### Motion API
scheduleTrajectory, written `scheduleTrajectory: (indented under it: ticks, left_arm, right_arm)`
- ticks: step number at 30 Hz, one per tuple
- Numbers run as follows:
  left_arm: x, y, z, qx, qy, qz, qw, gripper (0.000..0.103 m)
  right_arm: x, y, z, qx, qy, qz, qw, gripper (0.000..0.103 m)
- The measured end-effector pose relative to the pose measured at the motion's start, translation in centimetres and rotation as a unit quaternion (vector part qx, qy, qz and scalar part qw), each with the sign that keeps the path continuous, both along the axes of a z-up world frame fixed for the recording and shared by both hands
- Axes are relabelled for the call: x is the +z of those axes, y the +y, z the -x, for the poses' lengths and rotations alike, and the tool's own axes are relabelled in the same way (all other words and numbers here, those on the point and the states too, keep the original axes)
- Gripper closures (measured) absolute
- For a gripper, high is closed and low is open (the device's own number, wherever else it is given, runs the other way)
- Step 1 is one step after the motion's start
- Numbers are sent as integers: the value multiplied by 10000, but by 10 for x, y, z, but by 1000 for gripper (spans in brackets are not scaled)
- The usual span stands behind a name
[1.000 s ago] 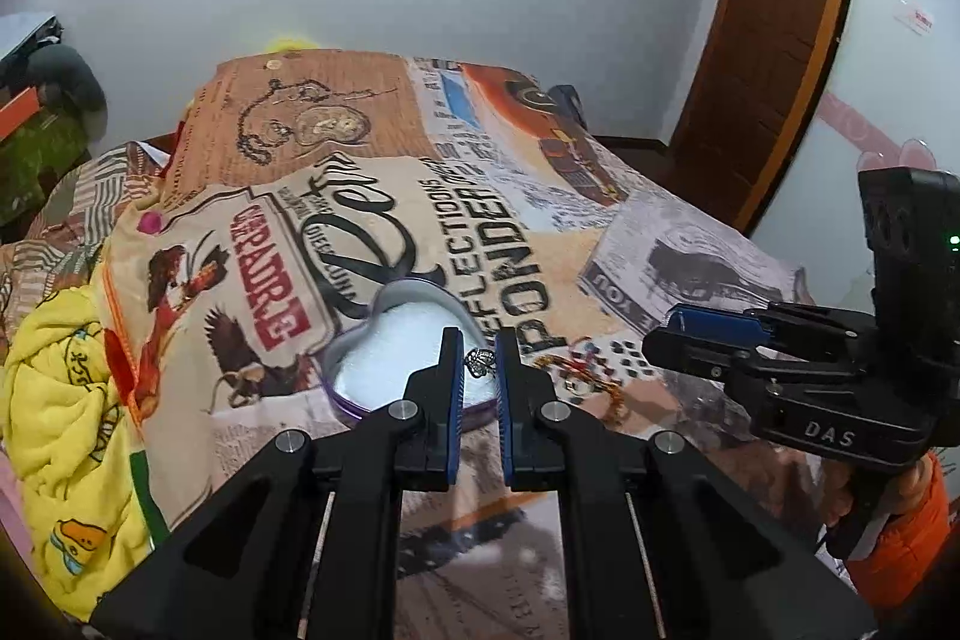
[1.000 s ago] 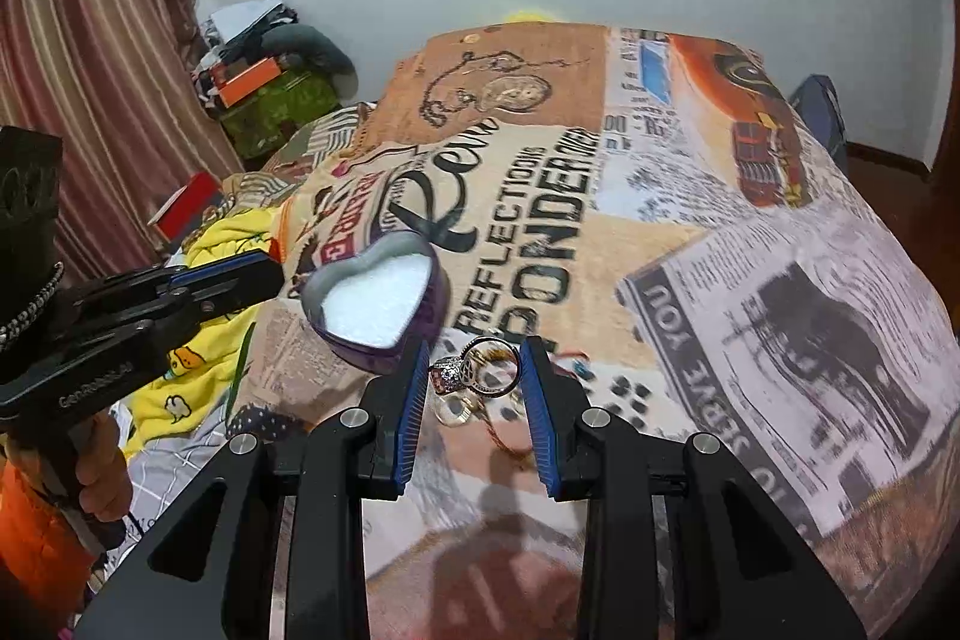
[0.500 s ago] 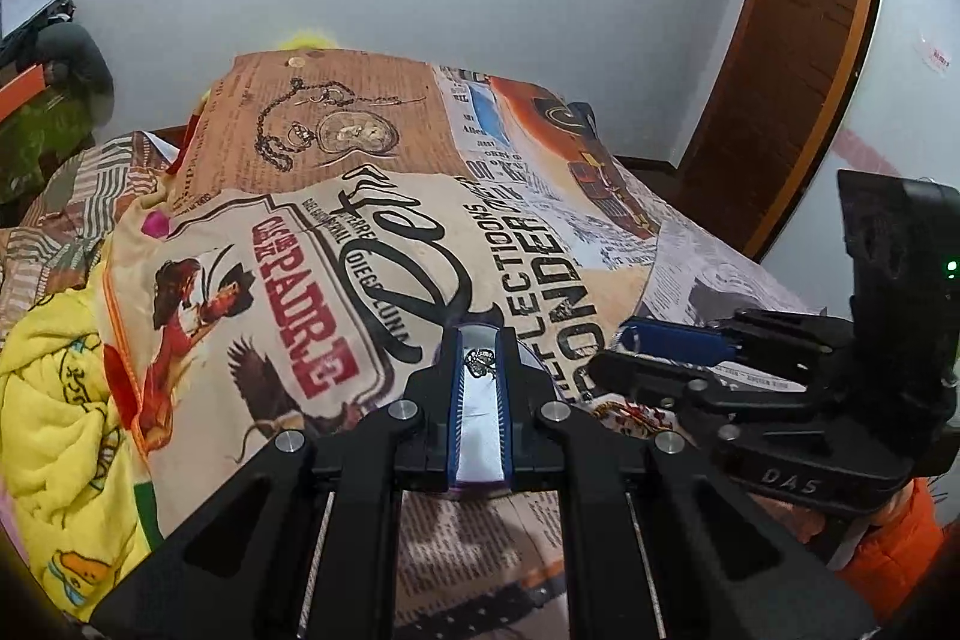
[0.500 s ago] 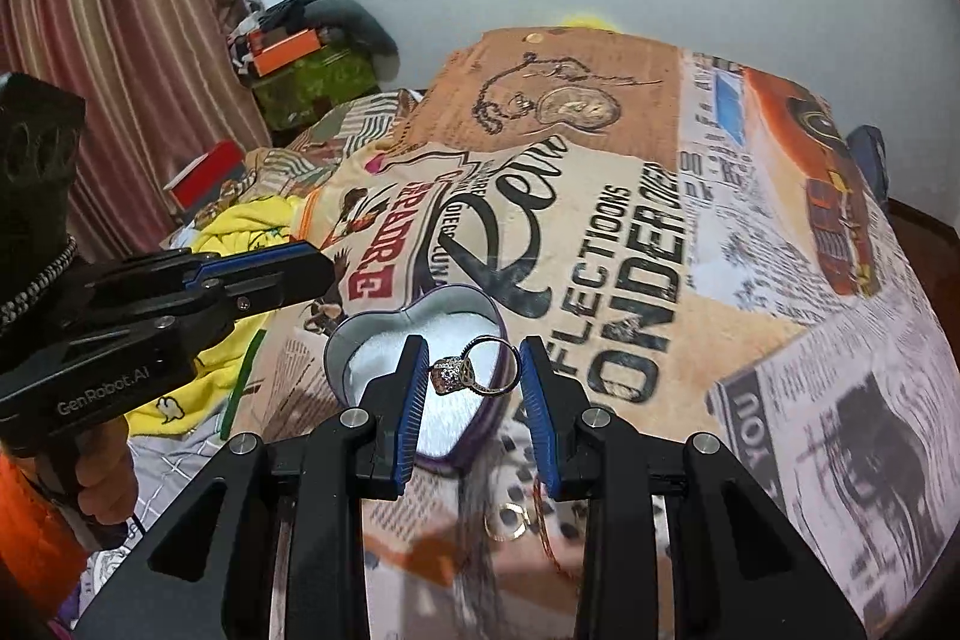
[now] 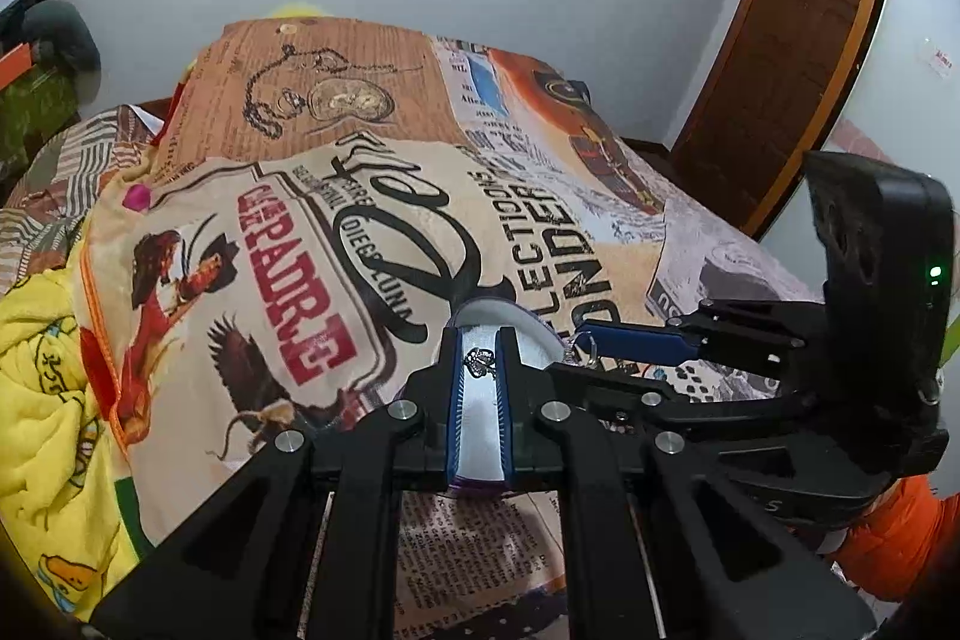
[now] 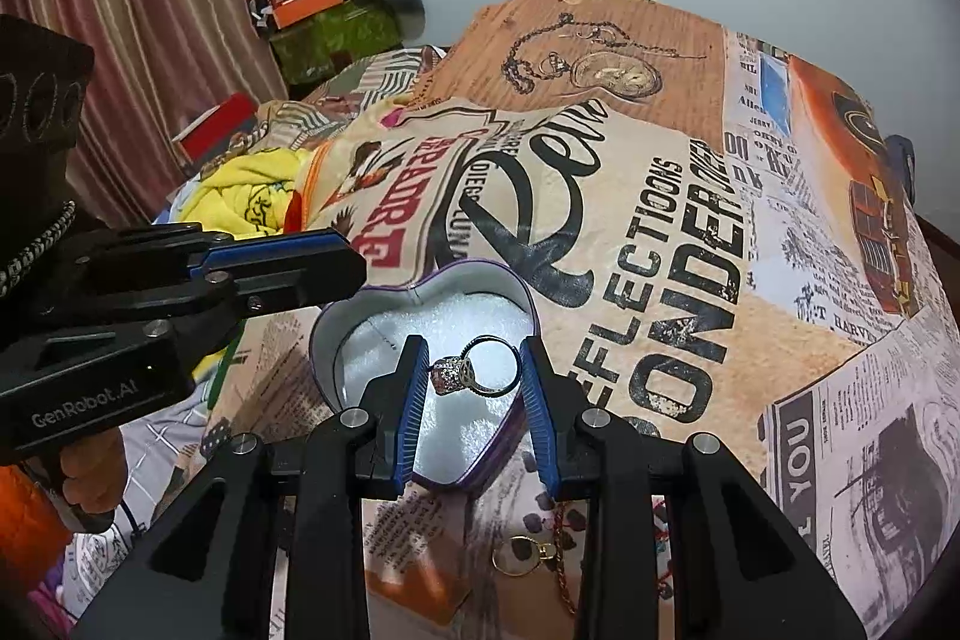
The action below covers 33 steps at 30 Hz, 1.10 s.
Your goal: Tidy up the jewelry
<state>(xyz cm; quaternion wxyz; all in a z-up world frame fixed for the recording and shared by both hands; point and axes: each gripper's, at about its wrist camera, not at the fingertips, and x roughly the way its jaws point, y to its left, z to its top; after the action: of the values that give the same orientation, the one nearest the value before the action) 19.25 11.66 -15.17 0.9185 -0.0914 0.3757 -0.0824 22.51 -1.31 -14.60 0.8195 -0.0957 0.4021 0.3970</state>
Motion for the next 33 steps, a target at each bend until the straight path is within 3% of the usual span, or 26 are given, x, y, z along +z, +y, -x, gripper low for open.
scheduleTrajectory:
  ticks: [5,7,9,24,33]
  left_arm:
    - [-7,-2,-4,75,125,-137,9998,89]
    - [-7,-1,-3,153,111,-177,9997,73]
    - [-5,1,1,221,37,-222,9995,69]
    - [-4,47,27,1145,26,-543,9919,68]
    - [-9,49,32,1145,77,-587,9917,67]
  right_arm:
    - [-1,-3,1,-8,-12,58,10000,75]
    - [1,-3,1,-3,-22,59,10000,75]
    - [2,-3,2,14,-39,59,10000,75]
    - [0,20,0,227,-30,58,9997,75]
    - [-14,34,-6,215,142,304,9992,74]
